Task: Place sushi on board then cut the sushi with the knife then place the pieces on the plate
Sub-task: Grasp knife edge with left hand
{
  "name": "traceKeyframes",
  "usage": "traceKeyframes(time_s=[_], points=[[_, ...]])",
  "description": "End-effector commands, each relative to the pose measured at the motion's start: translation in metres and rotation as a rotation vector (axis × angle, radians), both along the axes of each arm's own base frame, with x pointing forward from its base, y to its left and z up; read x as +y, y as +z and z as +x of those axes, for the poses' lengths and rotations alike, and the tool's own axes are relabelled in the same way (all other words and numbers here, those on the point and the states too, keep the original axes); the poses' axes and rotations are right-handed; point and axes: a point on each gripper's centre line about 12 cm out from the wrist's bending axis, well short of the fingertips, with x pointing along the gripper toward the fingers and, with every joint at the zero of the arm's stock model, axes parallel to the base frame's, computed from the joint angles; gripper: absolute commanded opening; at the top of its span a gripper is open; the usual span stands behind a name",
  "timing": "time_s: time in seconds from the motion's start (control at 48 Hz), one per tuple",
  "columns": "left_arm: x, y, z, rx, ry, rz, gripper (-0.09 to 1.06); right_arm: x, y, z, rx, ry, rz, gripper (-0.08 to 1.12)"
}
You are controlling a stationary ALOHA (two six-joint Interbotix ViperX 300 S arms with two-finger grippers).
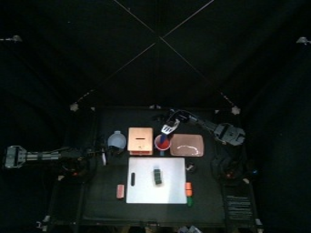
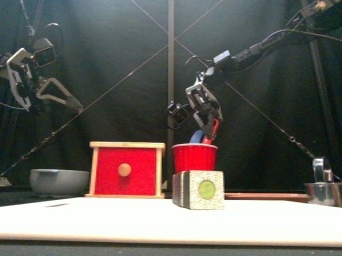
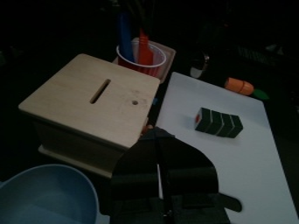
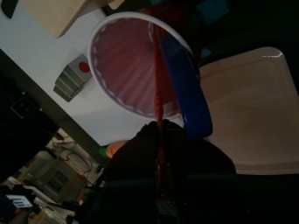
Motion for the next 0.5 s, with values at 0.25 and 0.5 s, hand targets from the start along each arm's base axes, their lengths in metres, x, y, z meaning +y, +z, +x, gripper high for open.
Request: traceKeyframes(time_s=[0.25,0.5], points=[[0.001,0.004,0.002,-0.011,0.003,0.000,-0.02,0.005,0.032,-0.002,-0.016,-0.008,-0.020,0.33],[0.001,0.005,0.002,-0.014,0.003,0.001,-0.02,0.004,0.053,-0.002,-0.053,-0.009,-0.050,0.33]])
